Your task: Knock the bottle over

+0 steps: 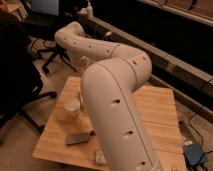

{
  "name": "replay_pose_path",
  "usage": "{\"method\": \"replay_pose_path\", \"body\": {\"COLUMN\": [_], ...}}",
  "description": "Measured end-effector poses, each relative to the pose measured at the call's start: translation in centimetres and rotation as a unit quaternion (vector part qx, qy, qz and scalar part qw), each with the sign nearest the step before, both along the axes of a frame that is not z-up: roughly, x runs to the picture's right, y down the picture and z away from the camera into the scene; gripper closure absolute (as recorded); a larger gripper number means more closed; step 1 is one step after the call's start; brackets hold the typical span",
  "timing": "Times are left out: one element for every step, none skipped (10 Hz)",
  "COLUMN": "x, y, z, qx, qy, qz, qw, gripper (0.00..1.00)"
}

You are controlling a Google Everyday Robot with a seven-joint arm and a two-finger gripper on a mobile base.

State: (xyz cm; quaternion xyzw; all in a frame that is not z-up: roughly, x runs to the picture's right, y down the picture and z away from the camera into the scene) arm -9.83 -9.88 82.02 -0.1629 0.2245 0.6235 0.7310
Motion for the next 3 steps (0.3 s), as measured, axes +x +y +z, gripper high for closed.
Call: {"method": "replay_pose_path", "body": {"x": [1.26,2.06,1.95], "y": [-0.44,-0.63,-0.5], "z": [-1.38,-1.85,-1.83], "qx": [0.0,0.001,0.0], "qy": [0.009,0.016,0.015], "qz": [0.004,0.007,0.008], "qw": [0.9999,0.9998,0.9999], "gripper": [0.96,0.96,0.96]}}
